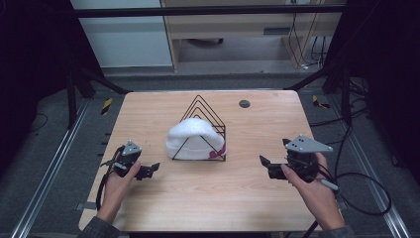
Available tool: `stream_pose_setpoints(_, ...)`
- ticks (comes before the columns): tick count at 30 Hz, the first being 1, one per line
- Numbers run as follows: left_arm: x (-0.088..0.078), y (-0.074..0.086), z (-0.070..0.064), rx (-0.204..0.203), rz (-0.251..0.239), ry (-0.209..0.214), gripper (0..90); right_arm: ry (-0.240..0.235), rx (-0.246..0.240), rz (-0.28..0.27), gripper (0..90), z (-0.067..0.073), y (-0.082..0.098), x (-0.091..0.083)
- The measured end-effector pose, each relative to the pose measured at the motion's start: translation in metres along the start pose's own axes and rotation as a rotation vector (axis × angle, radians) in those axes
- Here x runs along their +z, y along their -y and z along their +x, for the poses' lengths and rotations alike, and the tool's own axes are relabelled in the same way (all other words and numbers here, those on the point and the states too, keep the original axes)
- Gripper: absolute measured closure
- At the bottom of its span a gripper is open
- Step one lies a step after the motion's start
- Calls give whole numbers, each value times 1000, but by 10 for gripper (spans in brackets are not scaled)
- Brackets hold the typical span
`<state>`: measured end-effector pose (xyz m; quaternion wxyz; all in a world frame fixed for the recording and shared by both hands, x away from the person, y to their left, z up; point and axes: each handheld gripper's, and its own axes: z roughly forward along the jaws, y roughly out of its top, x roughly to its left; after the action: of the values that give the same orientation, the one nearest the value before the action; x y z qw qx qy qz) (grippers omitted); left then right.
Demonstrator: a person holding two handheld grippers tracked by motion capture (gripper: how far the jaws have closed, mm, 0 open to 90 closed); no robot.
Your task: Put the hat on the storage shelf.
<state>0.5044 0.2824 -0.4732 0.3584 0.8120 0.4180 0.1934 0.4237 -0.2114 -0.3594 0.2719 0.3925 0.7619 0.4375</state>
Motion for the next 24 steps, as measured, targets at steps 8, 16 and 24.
stream_pose_setpoints(8, 12, 5, 9, 21, 68, -40, 61, 21, 59, 54, 111, -16, 32, 18)
stream_pose_setpoints(16, 19, 8, 15, 11, 75, -45, 61, 25, 159, 120, 121, -39, 59, 64)
stream_pose_setpoints(24, 28, 13, 18, -14, 89, -26, 52, 50, 179, 169, 128, -44, 70, 102)
